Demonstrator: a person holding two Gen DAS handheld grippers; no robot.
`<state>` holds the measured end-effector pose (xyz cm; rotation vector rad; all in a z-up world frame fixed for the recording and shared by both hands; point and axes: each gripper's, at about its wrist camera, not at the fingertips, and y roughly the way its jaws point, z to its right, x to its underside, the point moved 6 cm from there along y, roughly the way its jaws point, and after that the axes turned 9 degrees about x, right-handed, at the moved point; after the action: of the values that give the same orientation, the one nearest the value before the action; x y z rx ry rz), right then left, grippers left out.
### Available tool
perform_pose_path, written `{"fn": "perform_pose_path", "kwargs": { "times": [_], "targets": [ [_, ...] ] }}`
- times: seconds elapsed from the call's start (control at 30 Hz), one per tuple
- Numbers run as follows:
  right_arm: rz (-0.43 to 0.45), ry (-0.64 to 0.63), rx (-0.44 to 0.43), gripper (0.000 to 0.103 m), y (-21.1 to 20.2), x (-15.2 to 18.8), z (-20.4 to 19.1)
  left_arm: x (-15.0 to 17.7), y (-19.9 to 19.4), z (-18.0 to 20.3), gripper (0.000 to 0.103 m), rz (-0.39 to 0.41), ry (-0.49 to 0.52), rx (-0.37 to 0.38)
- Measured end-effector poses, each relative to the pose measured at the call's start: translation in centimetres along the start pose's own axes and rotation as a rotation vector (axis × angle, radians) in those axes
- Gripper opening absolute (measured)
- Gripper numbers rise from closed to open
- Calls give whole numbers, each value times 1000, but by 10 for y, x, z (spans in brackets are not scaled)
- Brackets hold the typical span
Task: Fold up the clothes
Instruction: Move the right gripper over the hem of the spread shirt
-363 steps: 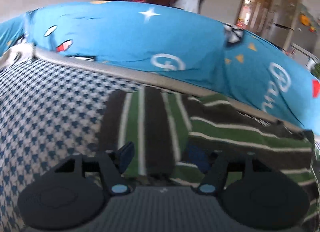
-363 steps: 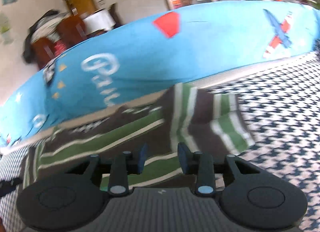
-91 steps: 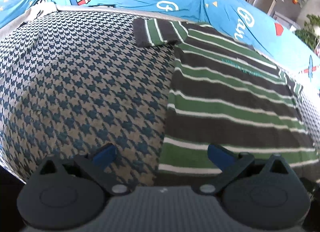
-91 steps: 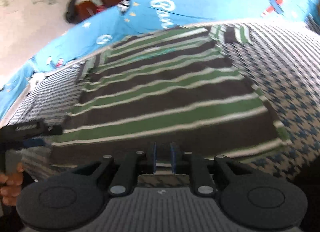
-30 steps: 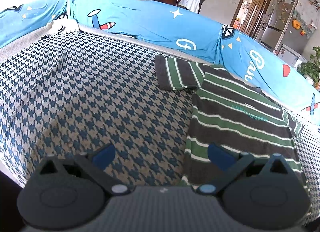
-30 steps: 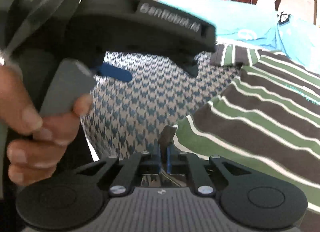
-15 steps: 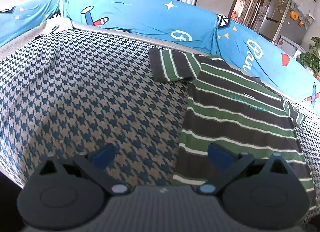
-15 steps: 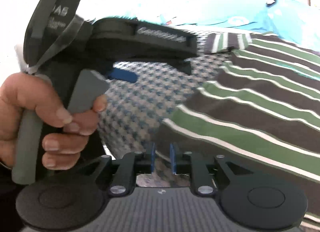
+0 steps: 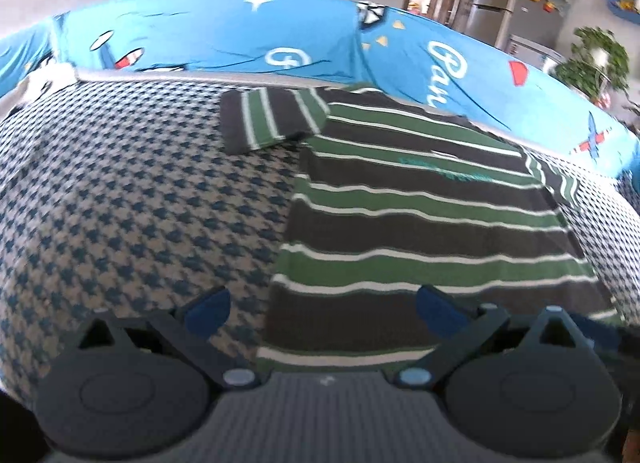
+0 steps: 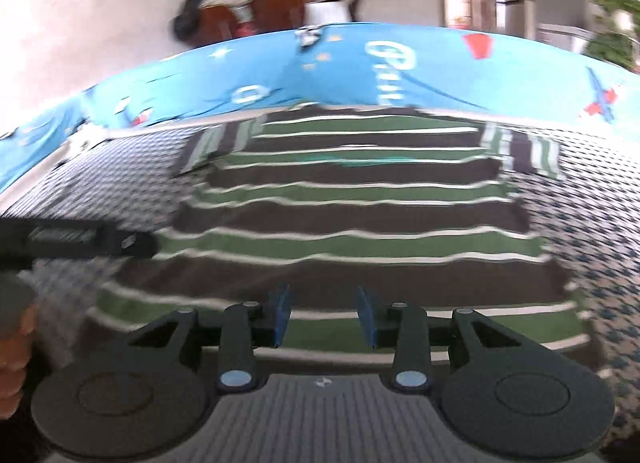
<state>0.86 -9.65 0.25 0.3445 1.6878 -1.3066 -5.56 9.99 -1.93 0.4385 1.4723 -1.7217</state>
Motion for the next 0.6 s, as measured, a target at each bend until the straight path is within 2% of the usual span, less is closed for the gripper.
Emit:
{"fn": "perform_pose_path", "kwargs": {
  "times": [0.17, 0.3, 0.43, 0.6],
  "targets": [
    [5, 52, 70, 37, 9, -3, 24, 3, 14, 12, 103, -18, 30, 31],
    [-45, 55, 161, 37, 20, 5, 34, 8, 24, 18, 103, -46, 45, 38],
    [-64, 60, 224, 37, 20, 11, 45, 15, 33, 20, 103, -78, 62, 32],
    [-91, 55, 292, 37, 14, 16, 54, 23, 34, 28, 103, -94, 136, 2]
  ]
}}
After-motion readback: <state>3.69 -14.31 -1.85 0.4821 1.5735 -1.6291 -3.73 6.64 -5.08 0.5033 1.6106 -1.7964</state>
